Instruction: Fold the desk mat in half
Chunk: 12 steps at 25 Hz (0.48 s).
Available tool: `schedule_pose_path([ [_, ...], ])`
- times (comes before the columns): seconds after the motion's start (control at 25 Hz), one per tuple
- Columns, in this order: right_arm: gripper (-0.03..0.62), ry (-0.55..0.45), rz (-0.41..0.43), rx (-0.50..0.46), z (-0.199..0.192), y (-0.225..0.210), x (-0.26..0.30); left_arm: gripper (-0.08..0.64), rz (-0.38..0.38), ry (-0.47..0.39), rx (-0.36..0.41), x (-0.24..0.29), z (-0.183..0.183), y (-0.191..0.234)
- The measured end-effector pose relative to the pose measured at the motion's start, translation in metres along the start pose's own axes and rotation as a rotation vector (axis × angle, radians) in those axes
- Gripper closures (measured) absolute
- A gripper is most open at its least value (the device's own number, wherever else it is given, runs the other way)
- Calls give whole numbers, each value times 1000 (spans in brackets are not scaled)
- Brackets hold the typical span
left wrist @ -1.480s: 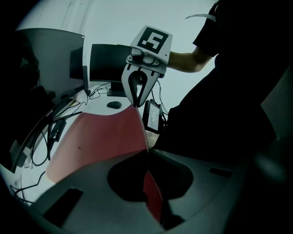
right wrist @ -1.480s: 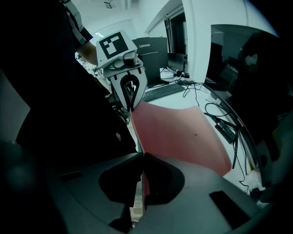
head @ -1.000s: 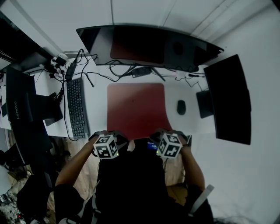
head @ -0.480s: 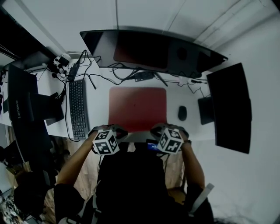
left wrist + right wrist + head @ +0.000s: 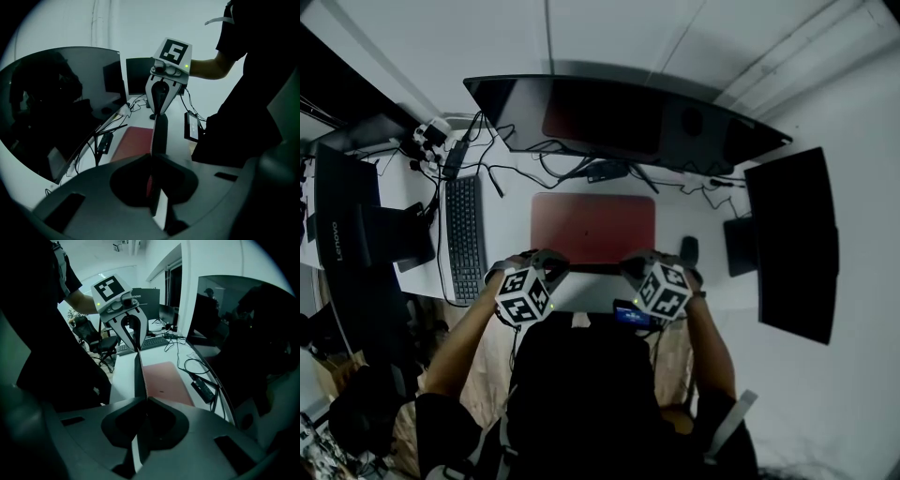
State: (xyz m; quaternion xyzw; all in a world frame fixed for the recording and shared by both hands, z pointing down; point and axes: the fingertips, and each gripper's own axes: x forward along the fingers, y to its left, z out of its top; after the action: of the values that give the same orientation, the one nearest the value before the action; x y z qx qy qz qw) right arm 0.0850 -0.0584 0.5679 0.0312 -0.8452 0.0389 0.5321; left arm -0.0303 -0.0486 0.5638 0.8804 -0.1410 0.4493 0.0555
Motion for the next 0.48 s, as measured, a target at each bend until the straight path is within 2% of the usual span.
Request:
schedule_pose_path([
  [0.48,577,-20,-115,7,7,-74,7,543,120,-23,-47,16,12,72],
])
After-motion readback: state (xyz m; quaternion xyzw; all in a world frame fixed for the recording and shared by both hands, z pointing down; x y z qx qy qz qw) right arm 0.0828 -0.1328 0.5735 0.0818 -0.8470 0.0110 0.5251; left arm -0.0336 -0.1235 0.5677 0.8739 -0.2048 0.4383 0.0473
